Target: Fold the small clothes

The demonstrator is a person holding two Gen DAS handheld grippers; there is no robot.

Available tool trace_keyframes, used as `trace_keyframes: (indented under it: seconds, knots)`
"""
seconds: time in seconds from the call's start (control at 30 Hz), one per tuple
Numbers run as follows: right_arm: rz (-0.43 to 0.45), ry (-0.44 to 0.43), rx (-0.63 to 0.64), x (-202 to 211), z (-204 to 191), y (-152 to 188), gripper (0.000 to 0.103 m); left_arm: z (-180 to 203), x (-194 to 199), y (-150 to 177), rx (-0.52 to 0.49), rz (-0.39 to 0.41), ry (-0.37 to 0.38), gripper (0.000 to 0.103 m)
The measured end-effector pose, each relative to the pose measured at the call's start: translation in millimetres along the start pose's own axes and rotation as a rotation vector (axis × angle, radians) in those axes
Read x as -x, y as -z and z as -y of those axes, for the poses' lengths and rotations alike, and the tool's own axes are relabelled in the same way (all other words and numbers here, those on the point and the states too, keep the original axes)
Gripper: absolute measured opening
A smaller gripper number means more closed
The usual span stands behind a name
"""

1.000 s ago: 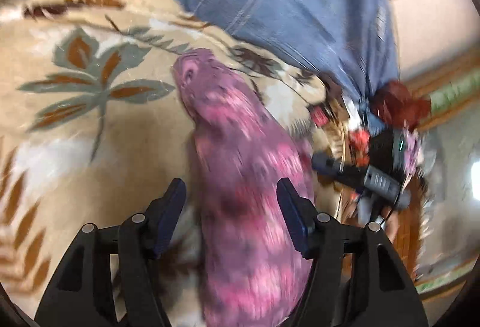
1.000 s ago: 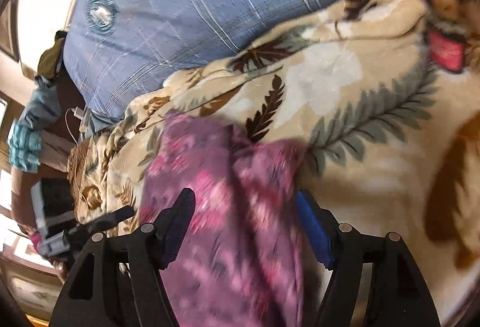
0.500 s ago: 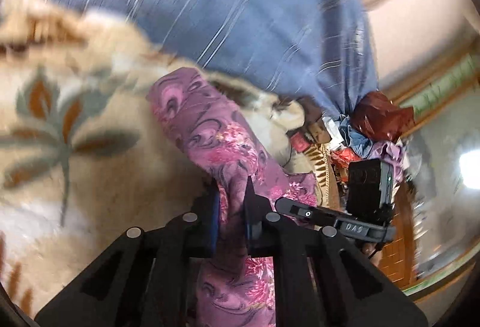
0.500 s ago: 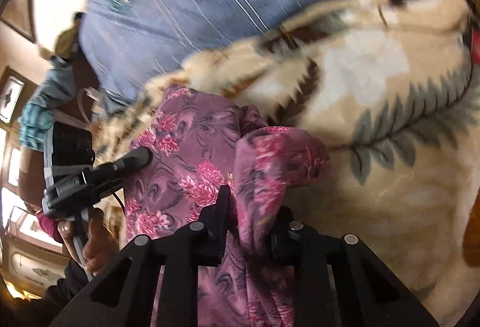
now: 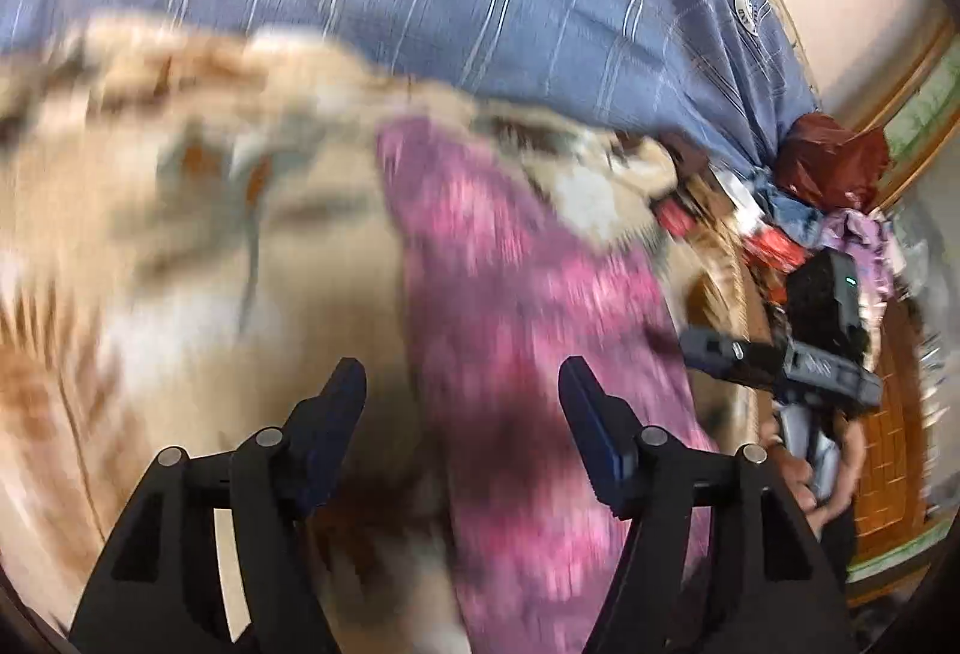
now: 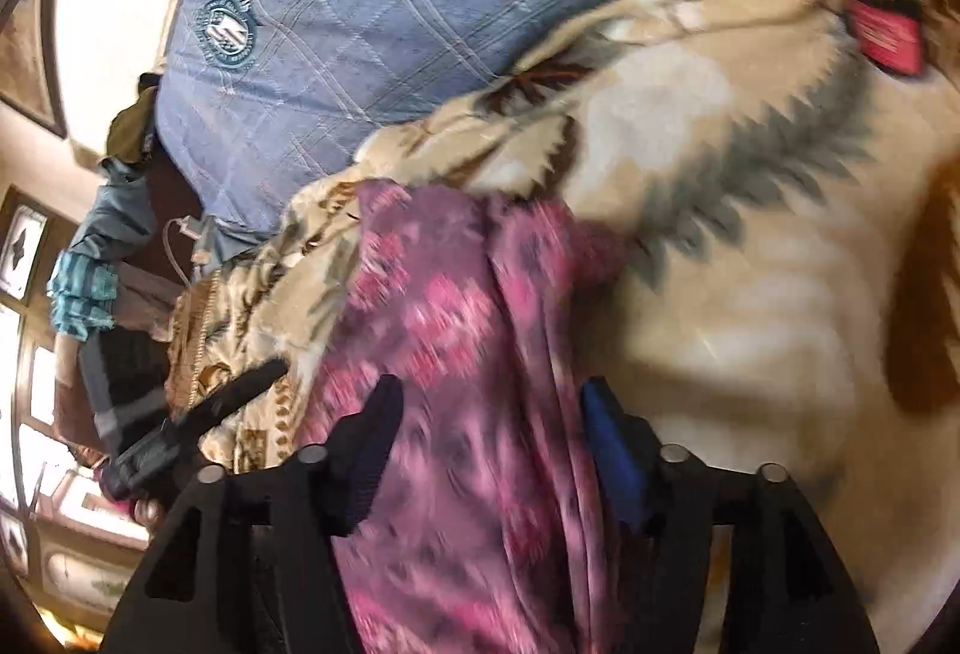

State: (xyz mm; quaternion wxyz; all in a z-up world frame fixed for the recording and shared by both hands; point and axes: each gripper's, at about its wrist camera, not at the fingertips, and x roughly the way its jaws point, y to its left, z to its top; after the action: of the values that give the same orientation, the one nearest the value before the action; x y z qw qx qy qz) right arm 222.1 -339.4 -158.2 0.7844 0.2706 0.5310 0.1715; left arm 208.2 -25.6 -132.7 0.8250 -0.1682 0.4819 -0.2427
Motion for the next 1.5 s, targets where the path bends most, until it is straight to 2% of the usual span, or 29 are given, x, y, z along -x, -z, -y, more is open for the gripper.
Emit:
trace_keyframes:
  seconds: [0.1, 0.17, 0.23, 0.3, 0.4, 0.47, 0.53, 0.6, 0.67, 0.73, 0.87, 0.9, 0.93, 0.97, 1.0, 1.13, 1.27, 1.37, 1.5]
  knots:
    - [-0.039, 0.018, -0.073, -3, 11, 32, 0.068, -16, -12, 55, 0.089, -0.064, 0.101, 0.069]
    - [-0.051, 0.025, -0.104, -6, 17, 52, 0.066, -25, -9, 76, 0.168, -0.054, 0.167, 0.072]
    - [-0.023, 0.022, -0.111, 1, 16, 66, 0.066, -33, -12, 82, 0.246, -0.066, 0.228, 0.072]
    - [-0.001, -0.004, -0.105, 3, 12, 73, 0.066, -32, -6, 79, 0.261, -0.046, 0.247, 0.072]
    - [0.004, -0.038, -0.116, 4, 13, 80, 0.066, -20, 9, 76, 0.190, 0.013, 0.223, 0.072]
    - [-0.012, -0.013, -0.136, -3, 19, 79, 0.065, -15, 1, 78, 0.164, -0.009, 0.205, 0.073]
    - [-0.007, -0.029, -0.152, -3, 22, 79, 0.065, -19, -20, 83, 0.181, -0.076, 0.189, 0.080]
    - [0.001, -0.042, -0.156, -2, 22, 77, 0.065, -21, -17, 84, 0.186, -0.055, 0.210, 0.082]
    - [0.002, -0.045, -0.147, -1, 21, 77, 0.065, -16, -12, 81, 0.172, -0.065, 0.186, 0.081]
    - [0.005, -0.050, -0.136, 2, 19, 80, 0.064, -16, -5, 83, 0.171, -0.026, 0.198, 0.081]
    - [-0.002, -0.026, -0.127, -3, 20, 83, 0.065, -13, -21, 89, 0.182, -0.046, 0.204, 0.082]
    - [-0.003, -0.007, -0.104, -4, 17, 83, 0.064, -7, -20, 89, 0.138, -0.034, 0.184, 0.066]
    - [0.005, 0.017, -0.085, -4, 13, 83, 0.058, -1, -16, 88, 0.101, -0.030, 0.197, 0.049]
    - [0.007, 0.031, -0.074, -4, 10, 83, 0.037, 2, -12, 88, 0.084, -0.027, 0.199, 0.044]
    - [-0.001, 0.013, -0.076, -5, 10, 85, 0.028, 6, -7, 87, 0.068, -0.009, 0.198, 0.041]
    - [0.030, -0.024, -0.049, 0, -3, 93, 0.024, 3, 13, 84, 0.083, 0.011, 0.210, 0.037]
    - [0.039, -0.097, 0.047, -6, -48, 99, 0.023, -6, 62, 72, 0.057, 0.121, 0.198, 0.037]
    - [0.056, -0.122, 0.108, -13, -86, 94, 0.023, -18, 91, 55, 0.065, 0.159, 0.158, 0.037]
    - [0.069, -0.155, 0.129, -27, -117, 76, 0.022, -29, 115, 31, 0.069, 0.212, 0.113, 0.037]
